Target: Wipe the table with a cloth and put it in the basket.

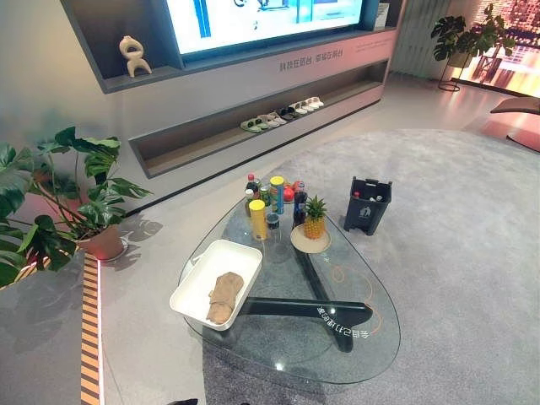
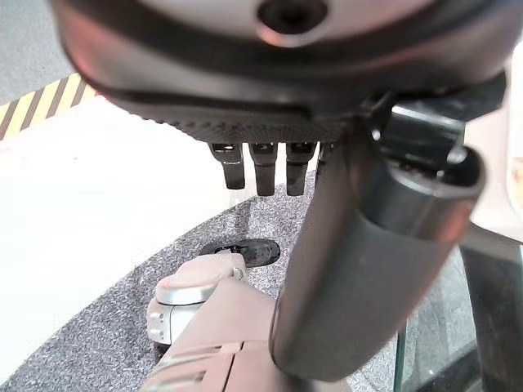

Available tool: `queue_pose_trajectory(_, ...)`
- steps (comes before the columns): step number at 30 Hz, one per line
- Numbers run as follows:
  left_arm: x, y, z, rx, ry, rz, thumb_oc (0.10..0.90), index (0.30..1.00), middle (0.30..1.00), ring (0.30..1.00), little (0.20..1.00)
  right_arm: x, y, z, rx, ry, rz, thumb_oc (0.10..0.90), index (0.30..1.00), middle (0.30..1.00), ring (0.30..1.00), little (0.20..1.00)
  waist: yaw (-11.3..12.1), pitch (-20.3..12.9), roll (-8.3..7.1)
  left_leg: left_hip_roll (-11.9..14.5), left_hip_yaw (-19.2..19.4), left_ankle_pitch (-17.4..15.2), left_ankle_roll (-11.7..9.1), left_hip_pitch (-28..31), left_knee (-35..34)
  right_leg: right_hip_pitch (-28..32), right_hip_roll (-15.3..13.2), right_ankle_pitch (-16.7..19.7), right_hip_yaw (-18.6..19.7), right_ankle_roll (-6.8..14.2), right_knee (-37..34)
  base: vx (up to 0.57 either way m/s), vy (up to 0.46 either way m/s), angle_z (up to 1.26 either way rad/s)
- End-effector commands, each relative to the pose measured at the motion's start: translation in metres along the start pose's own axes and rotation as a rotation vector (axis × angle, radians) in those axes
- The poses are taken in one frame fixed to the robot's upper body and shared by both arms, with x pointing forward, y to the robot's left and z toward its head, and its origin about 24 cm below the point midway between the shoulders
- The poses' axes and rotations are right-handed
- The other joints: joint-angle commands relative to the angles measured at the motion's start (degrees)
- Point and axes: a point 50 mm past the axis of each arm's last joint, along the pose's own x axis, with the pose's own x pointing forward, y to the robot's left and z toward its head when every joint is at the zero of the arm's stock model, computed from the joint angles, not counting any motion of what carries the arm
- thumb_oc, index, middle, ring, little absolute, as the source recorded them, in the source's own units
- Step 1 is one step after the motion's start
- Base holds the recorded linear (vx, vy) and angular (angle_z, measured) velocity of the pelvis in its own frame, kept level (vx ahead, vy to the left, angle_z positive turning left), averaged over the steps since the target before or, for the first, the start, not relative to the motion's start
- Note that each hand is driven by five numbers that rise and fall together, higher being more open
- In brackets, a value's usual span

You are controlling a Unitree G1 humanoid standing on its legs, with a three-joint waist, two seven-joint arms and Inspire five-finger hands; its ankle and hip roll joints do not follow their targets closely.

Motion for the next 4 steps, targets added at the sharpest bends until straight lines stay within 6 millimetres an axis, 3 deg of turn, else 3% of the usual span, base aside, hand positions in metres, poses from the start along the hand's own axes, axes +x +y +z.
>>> queue_pose_trajectory(1, 0.0020, 0.0025, 0.0254, 0.029, -0.030, -0.002, 0.800, 0.900, 0.900, 0.900, 0.900, -0.0005, -0.0034, 0.0243, -0.073, -0.049, -0.006, 0.800, 0.900, 0.900, 0.900, 0.900, 0.3, 2.7, -1.18, 0.6, 3.3, -4.0, -0.1, 3.6, 0.3, -1.0, -1.6, 2.4, -2.0, 0.9, 1.4, 0.00, 0.000, 0.00)
queue_pose_trajectory(4, 0.0023, 0.0000, 0.0291, 0.036, -0.042, -0.014, 0.800, 0.900, 0.900, 0.900, 0.900, -0.0008, -0.0014, 0.0274, -0.073, -0.058, 0.002, 0.800, 0.900, 0.900, 0.900, 0.900, 0.4, 2.7, -1.19, 0.7, 3.3, -4.0, -0.2, 3.6, 0.3, -0.9, -1.6, 2.4, -2.2, 0.8, 1.5, 0.00, 0.000, 0.00)
